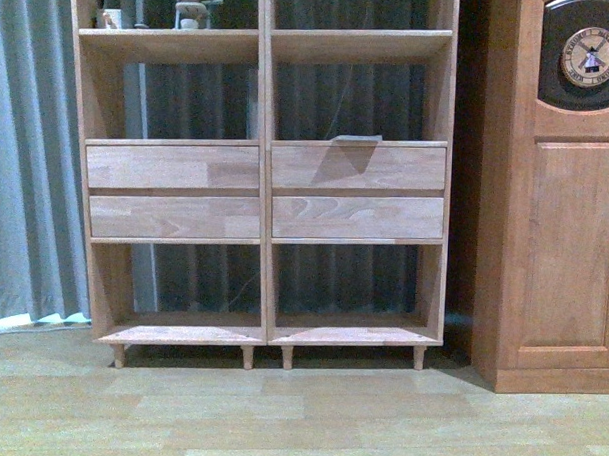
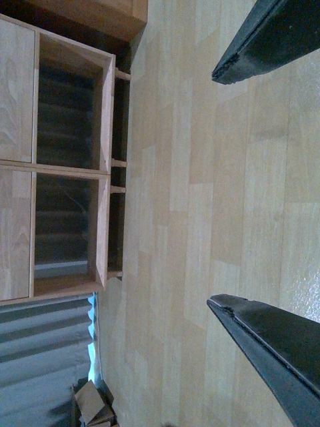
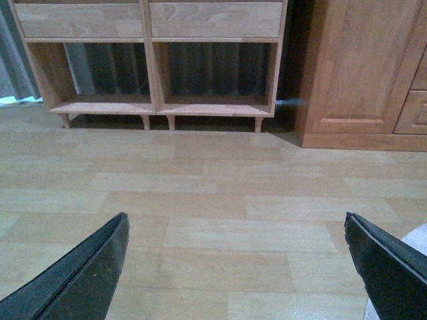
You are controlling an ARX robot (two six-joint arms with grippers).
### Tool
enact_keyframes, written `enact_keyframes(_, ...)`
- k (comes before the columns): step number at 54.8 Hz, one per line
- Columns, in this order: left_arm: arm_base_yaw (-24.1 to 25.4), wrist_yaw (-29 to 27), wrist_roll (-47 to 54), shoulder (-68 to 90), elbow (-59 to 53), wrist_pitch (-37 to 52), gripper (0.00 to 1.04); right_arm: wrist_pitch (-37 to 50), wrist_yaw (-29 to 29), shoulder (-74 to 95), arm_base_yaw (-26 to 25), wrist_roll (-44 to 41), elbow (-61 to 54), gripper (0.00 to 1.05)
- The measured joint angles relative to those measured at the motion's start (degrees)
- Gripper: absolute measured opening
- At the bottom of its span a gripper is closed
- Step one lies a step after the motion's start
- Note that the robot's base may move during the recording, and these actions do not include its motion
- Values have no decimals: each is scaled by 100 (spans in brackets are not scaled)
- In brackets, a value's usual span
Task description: Organize books on shelf
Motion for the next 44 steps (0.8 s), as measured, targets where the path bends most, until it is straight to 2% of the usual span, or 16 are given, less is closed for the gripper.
enact_keyframes(44,0,0,0,0,0,0,97,0,0,-2,0,0,0,98)
